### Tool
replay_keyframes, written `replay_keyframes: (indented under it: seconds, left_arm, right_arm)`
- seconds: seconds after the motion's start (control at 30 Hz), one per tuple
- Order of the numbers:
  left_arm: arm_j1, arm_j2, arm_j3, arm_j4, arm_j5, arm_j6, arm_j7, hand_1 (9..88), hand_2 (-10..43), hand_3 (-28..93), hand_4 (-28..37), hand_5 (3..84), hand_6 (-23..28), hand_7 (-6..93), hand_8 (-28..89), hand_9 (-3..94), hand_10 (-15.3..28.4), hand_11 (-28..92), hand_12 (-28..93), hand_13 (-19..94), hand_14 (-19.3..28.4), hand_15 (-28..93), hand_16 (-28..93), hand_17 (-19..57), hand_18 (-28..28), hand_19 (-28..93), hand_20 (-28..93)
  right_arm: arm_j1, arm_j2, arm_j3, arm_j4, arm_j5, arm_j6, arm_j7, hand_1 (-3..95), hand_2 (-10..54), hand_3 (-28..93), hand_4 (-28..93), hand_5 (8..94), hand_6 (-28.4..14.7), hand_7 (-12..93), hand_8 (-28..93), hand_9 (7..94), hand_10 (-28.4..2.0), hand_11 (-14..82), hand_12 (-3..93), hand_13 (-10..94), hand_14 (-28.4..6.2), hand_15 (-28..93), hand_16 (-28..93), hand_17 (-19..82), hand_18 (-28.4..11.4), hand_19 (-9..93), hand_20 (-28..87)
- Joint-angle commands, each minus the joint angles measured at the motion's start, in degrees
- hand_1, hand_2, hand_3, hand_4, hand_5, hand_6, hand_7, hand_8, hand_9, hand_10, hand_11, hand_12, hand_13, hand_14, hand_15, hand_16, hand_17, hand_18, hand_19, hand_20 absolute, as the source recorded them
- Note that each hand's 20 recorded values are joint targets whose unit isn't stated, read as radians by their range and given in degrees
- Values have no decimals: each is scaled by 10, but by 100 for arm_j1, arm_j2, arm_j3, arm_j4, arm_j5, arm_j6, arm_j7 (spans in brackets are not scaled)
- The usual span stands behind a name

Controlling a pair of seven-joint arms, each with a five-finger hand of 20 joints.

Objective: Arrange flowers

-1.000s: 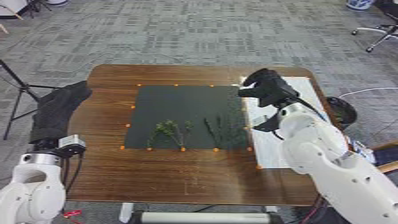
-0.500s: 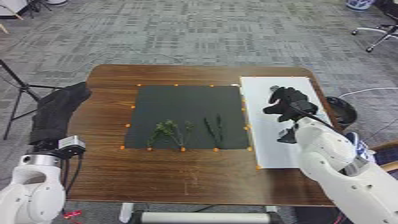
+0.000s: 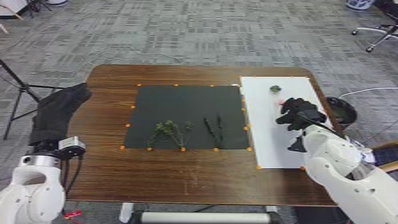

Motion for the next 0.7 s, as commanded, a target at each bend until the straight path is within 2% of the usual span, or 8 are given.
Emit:
replay_keyframes:
  seconds: [0.03,0.13,0.2,0.33,0.47,0.53,0.63,0.7]
  left_arm:
    - [6,-15,-8,-21,37,-51,-47,284,-5,690,-238,544,-19,166,-93,484,140,200,112,352,172,191,20,16,138,120,171]
    - [1,-2,-30,-29,41,-31,-30,285,-4,688,-237,544,-18,165,-93,485,140,199,111,352,172,191,20,16,138,119,170]
    - [3,16,-48,-34,42,-17,-21,285,-4,689,-236,544,-18,165,-92,484,139,200,111,352,172,191,20,15,138,119,170]
    - [92,58,-176,-74,49,-14,-20,285,-4,688,-236,543,-17,164,-93,484,140,200,111,352,172,191,20,16,139,119,170]
    - [202,79,-370,-92,16,108,29,283,-2,686,-239,542,-12,161,-91,485,140,200,111,354,174,193,20,19,137,115,166]
    - [244,81,-442,-72,-38,206,51,265,10,686,-254,542,-11,160,-91,486,141,200,111,355,175,192,18,24,132,108,163]
    - [320,77,-542,-27,-95,392,72,221,65,685,-279,544,-10,158,-89,489,142,200,110,360,174,190,13,30,128,103,159]
    - [382,81,-600,-2,-158,526,52,192,134,673,-282,551,-10,156,-90,496,144,203,109,364,175,193,13,33,124,102,158]
  right_arm:
    - [-79,87,-273,121,-279,278,67,501,-95,645,-128,586,-36,241,-29,641,-155,215,256,796,-66,556,319,513,-159,883,478]
    - [39,113,-439,224,-373,649,-42,578,-95,572,-130,611,-35,230,170,694,-130,153,343,811,-57,558,318,531,-148,882,484]
    - [111,143,-504,230,-359,901,-81,620,-95,537,-123,664,-28,232,218,763,-112,96,394,830,-51,552,319,549,-138,881,482]
    - [219,252,-505,-13,-248,1245,-142,636,-95,538,-107,742,-23,241,212,835,-100,84,395,861,-44,537,323,579,-129,884,477]
    - [523,415,-605,-409,-110,1333,-242,631,-95,553,-108,753,-23,238,208,845,-101,82,395,868,-42,534,329,585,-130,890,476]
    - [736,481,-662,-640,28,1188,-284,629,-95,556,-107,757,-23,239,206,846,-102,82,398,869,-40,534,332,585,-131,894,476]
    - [1270,554,-844,-982,755,696,-328,628,-95,556,-106,758,-24,240,205,846,-104,81,400,868,-39,534,336,584,-132,897,475]
    - [1746,564,-1067,-1126,1343,320,-395,628,-95,556,-105,758,-25,241,206,846,-106,80,402,868,-39,533,337,584,-131,898,474]
